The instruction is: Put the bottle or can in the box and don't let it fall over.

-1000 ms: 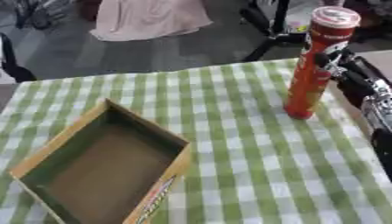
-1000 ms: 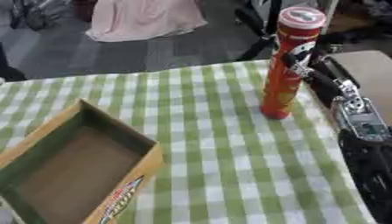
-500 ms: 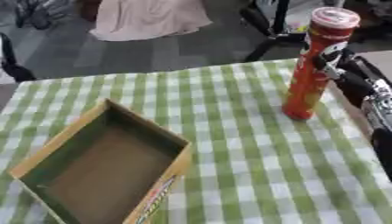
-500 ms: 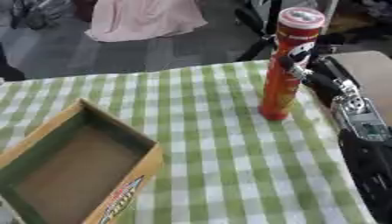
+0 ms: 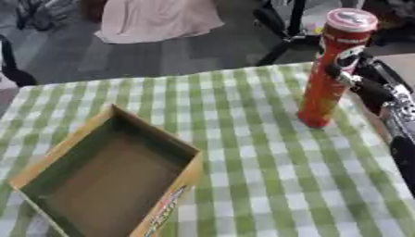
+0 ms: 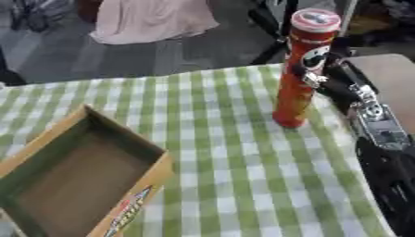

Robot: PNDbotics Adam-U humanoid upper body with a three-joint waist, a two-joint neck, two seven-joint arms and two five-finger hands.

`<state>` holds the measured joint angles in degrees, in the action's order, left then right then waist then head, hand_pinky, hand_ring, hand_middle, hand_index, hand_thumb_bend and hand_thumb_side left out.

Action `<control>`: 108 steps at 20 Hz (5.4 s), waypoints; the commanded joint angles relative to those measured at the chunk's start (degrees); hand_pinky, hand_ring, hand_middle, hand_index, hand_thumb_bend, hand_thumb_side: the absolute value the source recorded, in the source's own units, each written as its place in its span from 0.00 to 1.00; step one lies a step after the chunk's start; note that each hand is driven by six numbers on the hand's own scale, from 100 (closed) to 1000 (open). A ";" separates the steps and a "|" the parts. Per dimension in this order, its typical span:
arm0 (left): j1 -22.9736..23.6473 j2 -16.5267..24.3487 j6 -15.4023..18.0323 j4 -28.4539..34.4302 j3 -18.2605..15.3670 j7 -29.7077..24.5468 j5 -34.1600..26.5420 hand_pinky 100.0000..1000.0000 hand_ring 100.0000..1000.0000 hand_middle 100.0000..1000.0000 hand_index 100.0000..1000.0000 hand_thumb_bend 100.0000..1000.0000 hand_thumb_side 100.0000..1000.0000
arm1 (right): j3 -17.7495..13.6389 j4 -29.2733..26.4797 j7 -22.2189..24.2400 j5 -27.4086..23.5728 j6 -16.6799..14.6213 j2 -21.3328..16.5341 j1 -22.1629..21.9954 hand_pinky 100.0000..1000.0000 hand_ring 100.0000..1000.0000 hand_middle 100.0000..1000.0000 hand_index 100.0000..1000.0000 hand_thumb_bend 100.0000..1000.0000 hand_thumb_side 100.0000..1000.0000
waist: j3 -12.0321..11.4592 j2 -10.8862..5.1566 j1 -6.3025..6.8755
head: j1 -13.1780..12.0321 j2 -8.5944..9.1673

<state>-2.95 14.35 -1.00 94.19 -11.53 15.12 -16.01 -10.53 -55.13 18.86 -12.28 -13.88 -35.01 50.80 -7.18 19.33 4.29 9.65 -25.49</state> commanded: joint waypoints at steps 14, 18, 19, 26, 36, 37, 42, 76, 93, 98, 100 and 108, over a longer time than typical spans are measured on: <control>-0.01 0.54 -0.22 -0.03 0.08 -0.26 -0.03 1.00 0.64 0.64 0.74 0.02 0.84 | 0.21 -1.99 2.87 -3.26 -1.72 -0.51 0.68 0.73 1.00 1.00 0.84 0.48 0.28 | -0.09 -1.17 -0.43 | 0.04 0.45; 0.01 0.53 -0.21 -0.05 0.08 -0.25 -0.01 1.00 0.64 0.64 0.74 0.02 0.84 | 0.17 -1.79 5.09 -3.50 -1.99 -0.56 0.66 0.75 1.00 1.00 0.90 0.48 0.36 | -0.08 -1.10 -0.46 | 0.04 0.47; 0.03 0.51 -0.21 -0.05 0.08 -0.25 -0.01 1.00 0.64 0.64 0.74 0.02 0.84 | 0.14 -1.73 5.36 -3.56 -2.03 -0.57 0.65 0.75 1.00 1.00 0.90 0.48 0.36 | -0.07 -1.08 -0.47 | 0.05 0.44; 0.07 0.49 -0.19 -0.05 0.08 -0.15 0.00 1.00 0.63 0.64 0.74 0.02 0.84 | 0.06 -1.38 6.58 -4.26 -2.20 -0.57 0.68 0.76 1.00 1.00 0.91 0.48 0.41 | -0.07 -1.00 -0.45 | 0.11 0.58; 0.11 0.42 -0.18 -0.07 0.07 -0.02 -0.05 1.00 0.63 0.64 0.74 0.01 0.84 | 0.33 -1.34 7.67 -3.16 -2.37 -0.41 0.84 0.78 1.00 1.00 0.93 0.49 0.44 | -0.21 -0.90 -0.57 | 0.09 0.45; 0.11 0.41 -0.18 -0.06 0.08 -0.02 -0.06 1.00 0.63 0.64 0.74 0.01 0.84 | 0.32 -1.32 7.87 -3.14 -2.40 -0.37 0.93 0.78 1.00 1.00 0.93 0.49 0.44 | -0.23 -0.90 -0.58 | 0.09 0.49; 0.10 0.36 -0.19 -0.05 0.13 -0.04 -0.08 1.00 0.63 0.64 0.74 0.01 0.83 | 0.40 -1.10 8.21 -2.77 -2.26 -0.04 1.33 0.78 1.00 1.00 0.95 0.50 0.44 | -0.33 -0.79 -0.60 | 0.17 0.67; -0.04 0.26 -0.20 0.01 0.12 0.07 -0.16 1.00 0.63 0.64 0.74 0.01 0.84 | 0.97 -1.04 3.67 0.50 -0.49 0.93 2.50 0.71 1.00 1.00 0.91 0.55 0.42 | -0.72 -0.56 -0.90 | 0.15 0.91; -0.07 0.25 -0.23 0.00 0.10 0.09 -0.11 1.00 0.62 0.64 0.74 0.01 0.84 | 1.15 -1.53 2.52 -0.62 -1.03 1.58 2.77 0.59 1.00 1.00 0.81 0.58 0.32 | -0.88 -0.50 -0.98 | 0.21 1.10; -0.05 0.20 -0.23 -0.02 0.05 0.13 -0.12 1.00 0.62 0.63 0.74 0.01 0.84 | 1.27 -1.69 2.62 -1.37 -1.21 1.88 2.88 0.56 0.97 1.00 0.79 0.59 0.26 | -0.96 -0.48 -0.98 | 0.26 1.14; -0.02 0.16 -0.23 -0.03 0.04 0.16 -0.14 1.00 0.62 0.63 0.74 0.01 0.84 | 1.26 -1.70 2.48 -1.53 -1.18 1.96 2.91 0.53 0.95 1.00 0.77 0.59 0.23 | -0.99 -0.46 -0.99 | 0.28 1.13; 0.05 0.08 -0.22 -0.04 0.02 0.23 -0.18 1.00 0.62 0.63 0.74 0.01 0.84 | 1.32 -1.86 1.83 -2.62 -0.89 2.26 3.02 0.45 0.84 1.00 0.67 0.63 0.08 | -1.02 -0.41 -0.92 | 0.40 1.23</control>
<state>-3.30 14.17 -0.96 94.51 -11.51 15.18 -16.01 -9.12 -55.71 20.91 -14.47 -14.79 -31.97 52.49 -8.17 19.68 3.71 9.92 -24.95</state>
